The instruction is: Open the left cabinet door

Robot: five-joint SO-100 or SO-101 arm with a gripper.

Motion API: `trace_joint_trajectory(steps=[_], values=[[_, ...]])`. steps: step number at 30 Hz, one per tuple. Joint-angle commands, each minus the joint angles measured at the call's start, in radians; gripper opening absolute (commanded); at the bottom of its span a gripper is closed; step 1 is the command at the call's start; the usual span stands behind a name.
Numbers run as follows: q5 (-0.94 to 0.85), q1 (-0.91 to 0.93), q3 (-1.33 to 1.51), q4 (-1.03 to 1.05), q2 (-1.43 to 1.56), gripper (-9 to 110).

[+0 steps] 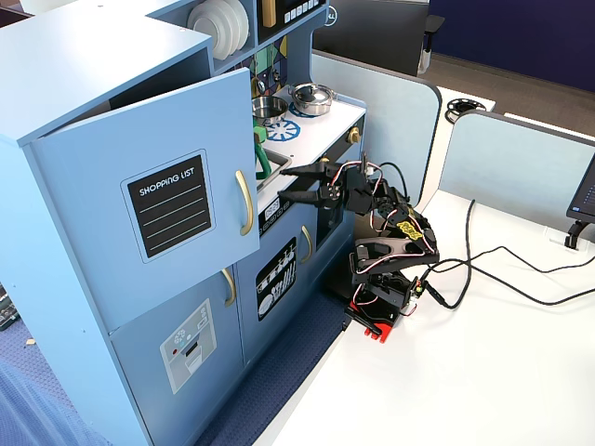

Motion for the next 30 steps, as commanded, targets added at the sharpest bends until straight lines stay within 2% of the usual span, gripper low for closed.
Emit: trace_joint_trajectory(steps=[1,5,9,25,28,30], values=[[0.034,0.104,-0.069,-0.002,-0.080,11],[0.032,0.106,-0.137,-0.064,-0.227,12],[0.002,0.028,-0.181,-0.193,-0.359,11],[-0.183,-0.526,-0.281,-0.321,-0.529,8],[-0.215,-0.532,-0.267,-0.342,-0.529,6],[-0.184,-0.465,-0.245,-0.344,-0.508,6]])
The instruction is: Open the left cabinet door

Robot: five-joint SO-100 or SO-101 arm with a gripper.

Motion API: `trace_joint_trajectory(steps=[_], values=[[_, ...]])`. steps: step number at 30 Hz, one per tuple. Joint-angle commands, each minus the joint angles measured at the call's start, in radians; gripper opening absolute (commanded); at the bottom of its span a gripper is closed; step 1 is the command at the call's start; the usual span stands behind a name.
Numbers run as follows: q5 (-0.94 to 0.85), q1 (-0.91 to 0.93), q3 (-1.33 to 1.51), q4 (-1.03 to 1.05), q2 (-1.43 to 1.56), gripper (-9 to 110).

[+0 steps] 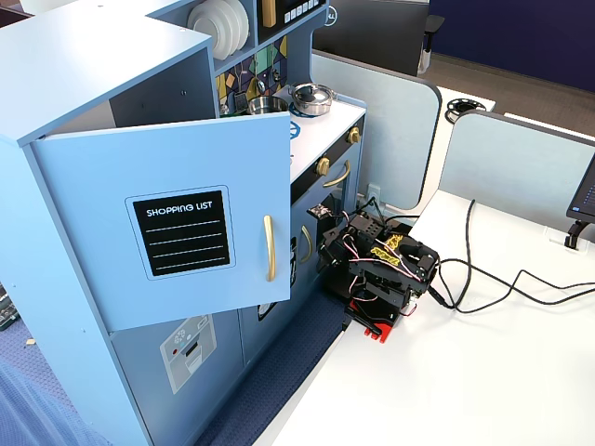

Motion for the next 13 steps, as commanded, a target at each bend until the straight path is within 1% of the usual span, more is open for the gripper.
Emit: trace_joint_trajectory(steps=[1,5,6,7,13], values=[[-0.067,0.052,0.000,0.095,0.040,0],[-0.091,0.043,0.000,0.160,0.040,2],[-0.129,0.026,0.000,0.190,0.040,2],[-0.207,0.015,0.000,0.230,0.040,3],[-0.133,0.020,0.000,0.250,0.040,4]])
